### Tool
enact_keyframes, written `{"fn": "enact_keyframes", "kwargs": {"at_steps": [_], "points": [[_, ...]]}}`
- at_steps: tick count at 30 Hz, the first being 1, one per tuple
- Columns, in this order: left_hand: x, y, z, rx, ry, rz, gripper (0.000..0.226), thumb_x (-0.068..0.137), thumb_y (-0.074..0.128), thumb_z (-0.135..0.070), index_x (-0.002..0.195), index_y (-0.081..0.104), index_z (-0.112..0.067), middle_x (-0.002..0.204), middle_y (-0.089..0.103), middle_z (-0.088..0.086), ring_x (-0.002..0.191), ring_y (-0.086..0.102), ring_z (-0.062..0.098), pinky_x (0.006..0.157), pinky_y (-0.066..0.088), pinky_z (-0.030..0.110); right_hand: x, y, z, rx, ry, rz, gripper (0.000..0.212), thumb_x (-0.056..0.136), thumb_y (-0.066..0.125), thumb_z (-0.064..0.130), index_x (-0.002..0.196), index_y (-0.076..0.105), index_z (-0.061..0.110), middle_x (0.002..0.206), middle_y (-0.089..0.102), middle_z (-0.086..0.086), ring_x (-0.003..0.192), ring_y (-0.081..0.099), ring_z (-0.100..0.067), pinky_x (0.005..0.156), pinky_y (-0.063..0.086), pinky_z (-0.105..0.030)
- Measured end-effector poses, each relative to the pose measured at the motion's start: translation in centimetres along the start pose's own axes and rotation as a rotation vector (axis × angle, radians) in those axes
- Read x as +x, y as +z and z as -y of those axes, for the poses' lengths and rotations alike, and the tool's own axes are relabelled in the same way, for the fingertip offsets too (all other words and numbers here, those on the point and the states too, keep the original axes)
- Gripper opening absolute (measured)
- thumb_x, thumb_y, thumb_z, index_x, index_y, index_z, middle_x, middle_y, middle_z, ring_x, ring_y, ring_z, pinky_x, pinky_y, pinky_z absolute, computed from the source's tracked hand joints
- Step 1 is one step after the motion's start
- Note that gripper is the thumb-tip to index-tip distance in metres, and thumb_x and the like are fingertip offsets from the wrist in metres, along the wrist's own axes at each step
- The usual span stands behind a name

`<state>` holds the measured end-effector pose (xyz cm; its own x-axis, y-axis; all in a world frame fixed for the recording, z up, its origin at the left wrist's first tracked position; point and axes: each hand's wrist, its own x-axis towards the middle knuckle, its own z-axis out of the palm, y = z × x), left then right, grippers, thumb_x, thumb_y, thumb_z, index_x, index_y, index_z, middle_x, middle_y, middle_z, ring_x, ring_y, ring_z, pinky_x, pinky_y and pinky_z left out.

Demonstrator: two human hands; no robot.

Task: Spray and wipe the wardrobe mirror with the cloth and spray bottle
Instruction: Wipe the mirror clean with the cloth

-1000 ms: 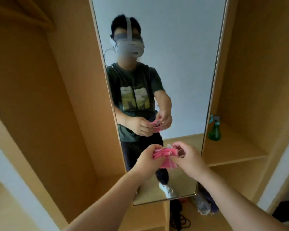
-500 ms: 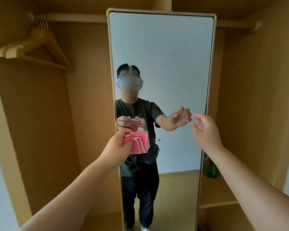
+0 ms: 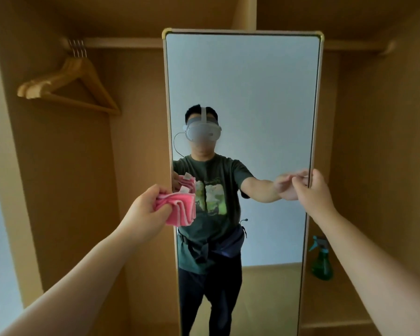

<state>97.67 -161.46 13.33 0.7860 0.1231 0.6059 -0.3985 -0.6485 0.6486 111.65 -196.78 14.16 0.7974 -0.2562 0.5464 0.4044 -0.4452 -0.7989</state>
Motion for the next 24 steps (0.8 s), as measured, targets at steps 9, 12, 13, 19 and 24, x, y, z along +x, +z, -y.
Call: {"fn": "enact_keyframes", "kwargs": {"at_steps": [9, 12, 13, 19, 24], "points": [[1.8, -1.9, 1.9, -0.009, 0.048, 0.058, 0.013, 0.091, 0.059, -0.023, 0.095, 0.054, -0.034, 0.088, 0.065, -0.003, 0.078, 0.064, 0.012, 0.062, 0.054, 0.023, -2.3, 0.2, 0.0, -0.015, 0.022, -0.114, 0.046, 0.088, 0.048, 0.044, 0.122, 0.042, 0.014, 0.125, 0.054, -0.008, 0.113, 0.054, -0.027, 0.082, 0.052, -0.041], [2.0, -1.6, 2.2, -0.024, 0.064, 0.093, 0.015, 0.091, 0.059, -0.023, 0.096, 0.053, -0.036, 0.09, 0.064, -0.007, 0.081, 0.063, 0.012, 0.061, 0.05, 0.019, -3.8, -0.2, 0.2, -0.055, 0.0, -0.144, 0.044, 0.092, 0.048, 0.042, 0.13, 0.041, 0.02, 0.129, 0.052, -0.009, 0.112, 0.053, -0.024, 0.082, 0.044, -0.032], [2.0, -1.5, 2.3, -0.027, 0.07, 0.105, 0.016, 0.091, 0.059, -0.022, 0.097, 0.053, -0.035, 0.09, 0.063, -0.008, 0.081, 0.063, 0.012, 0.061, 0.049, 0.018, -4.3, -0.4, 0.3, -0.081, -0.009, -0.151, 0.052, 0.095, 0.047, 0.04, 0.141, 0.034, 0.018, 0.14, 0.047, -0.01, 0.122, 0.049, -0.027, 0.09, 0.04, -0.032], [2.3, -1.3, 2.4, -0.08, 0.091, 0.14, 0.018, 0.089, 0.058, -0.016, 0.097, 0.056, -0.032, 0.09, 0.065, -0.004, 0.082, 0.062, 0.012, 0.068, 0.054, 0.031, -8.2, -1.3, 1.5, -0.149, -0.142, -0.181, 0.068, 0.099, 0.046, 0.04, 0.155, 0.012, 0.02, 0.156, 0.033, -0.004, 0.141, 0.034, -0.02, 0.111, 0.035, -0.036], [2.5, -0.7, 2.1, -0.142, 0.131, 0.179, 0.018, 0.088, 0.058, -0.02, 0.094, 0.057, -0.037, 0.086, 0.065, -0.007, 0.074, 0.061, 0.002, 0.064, 0.054, 0.026, -11.8, -0.8, 3.3, -0.112, -0.284, -0.216, 0.064, 0.099, 0.042, 0.042, 0.154, 0.013, 0.029, 0.129, 0.033, 0.021, 0.109, 0.031, 0.035, 0.085, 0.03, 0.003]]}}
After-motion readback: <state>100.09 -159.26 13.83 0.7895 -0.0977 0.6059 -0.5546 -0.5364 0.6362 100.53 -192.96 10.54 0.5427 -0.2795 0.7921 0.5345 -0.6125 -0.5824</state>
